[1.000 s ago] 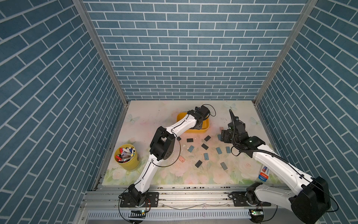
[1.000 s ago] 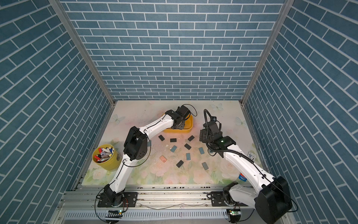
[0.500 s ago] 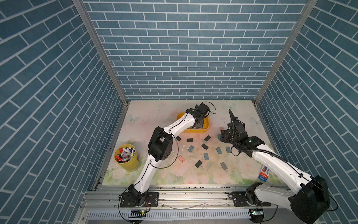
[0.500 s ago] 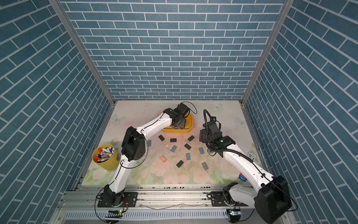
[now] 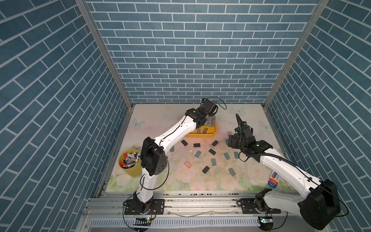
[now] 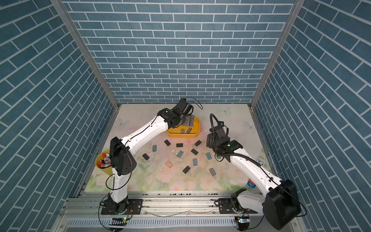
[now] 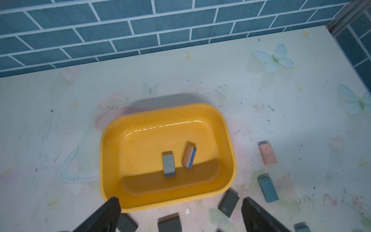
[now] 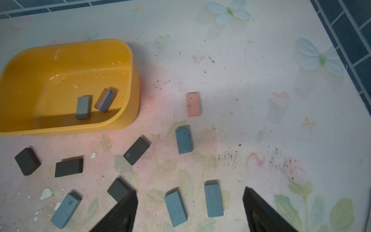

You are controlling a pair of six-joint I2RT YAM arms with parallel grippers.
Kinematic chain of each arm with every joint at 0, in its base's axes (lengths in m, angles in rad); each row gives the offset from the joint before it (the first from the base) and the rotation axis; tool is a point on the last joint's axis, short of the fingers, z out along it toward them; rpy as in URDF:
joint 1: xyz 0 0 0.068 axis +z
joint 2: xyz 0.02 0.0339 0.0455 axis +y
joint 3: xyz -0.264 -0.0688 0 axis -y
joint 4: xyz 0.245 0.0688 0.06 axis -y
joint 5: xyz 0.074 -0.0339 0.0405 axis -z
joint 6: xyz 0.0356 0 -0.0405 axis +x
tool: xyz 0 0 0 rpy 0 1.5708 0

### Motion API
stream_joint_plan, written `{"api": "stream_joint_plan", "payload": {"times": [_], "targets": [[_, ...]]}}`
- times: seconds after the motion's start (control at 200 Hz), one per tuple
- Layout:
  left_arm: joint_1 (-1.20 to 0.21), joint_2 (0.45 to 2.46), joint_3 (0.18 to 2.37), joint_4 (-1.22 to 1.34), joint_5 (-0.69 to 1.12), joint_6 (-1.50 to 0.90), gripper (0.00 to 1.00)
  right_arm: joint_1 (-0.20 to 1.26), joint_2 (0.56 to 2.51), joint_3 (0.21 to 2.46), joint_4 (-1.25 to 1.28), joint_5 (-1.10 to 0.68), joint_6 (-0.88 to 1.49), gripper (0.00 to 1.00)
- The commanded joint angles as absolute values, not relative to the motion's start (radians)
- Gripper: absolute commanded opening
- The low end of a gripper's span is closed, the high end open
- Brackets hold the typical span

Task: Put the eraser in the storage box
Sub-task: Place the eraser in the storage box, then pick up the eraser from the center of the board.

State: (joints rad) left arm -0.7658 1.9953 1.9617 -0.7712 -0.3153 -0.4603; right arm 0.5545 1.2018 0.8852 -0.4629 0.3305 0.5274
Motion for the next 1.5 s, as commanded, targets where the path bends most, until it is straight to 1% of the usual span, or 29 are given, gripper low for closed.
{"api": "stream_joint_plan", "payload": {"times": [0.0,0.175,0.28,0.595,0.735,1.085,1.495], "targets": [[-0.773,1.897,1.821,-0.751,-0.376,-0.495,0.99,0.557,1.228,0.891,-0.535,0.326,0.605,0.84],[-0.775,1.746,1.573,-0.703,-0.416,-0.555,0.99,0.563,1.229,0.809,-0.524,0.263,0.645,0.84],[-0.776,1.679,1.477,-0.708,-0.447,-0.59,0.99,0.576,1.229,0.781,-0.533,0.247,0.664,0.83],[-0.779,1.514,1.195,-0.678,-0.396,-0.678,0.99,0.663,1.238,0.731,-0.605,0.245,0.736,0.8],[-0.779,1.464,1.106,-0.678,-0.401,-0.687,0.99,0.713,1.237,0.711,-0.645,0.246,0.776,0.76],[-0.779,1.41,0.993,-0.677,-0.385,-0.694,0.99,0.836,1.218,0.645,-0.716,0.25,0.887,0.69],[-0.779,1.401,0.956,-0.671,-0.382,-0.695,0.99,0.846,1.265,0.598,-0.665,0.249,0.901,0.61]]}}
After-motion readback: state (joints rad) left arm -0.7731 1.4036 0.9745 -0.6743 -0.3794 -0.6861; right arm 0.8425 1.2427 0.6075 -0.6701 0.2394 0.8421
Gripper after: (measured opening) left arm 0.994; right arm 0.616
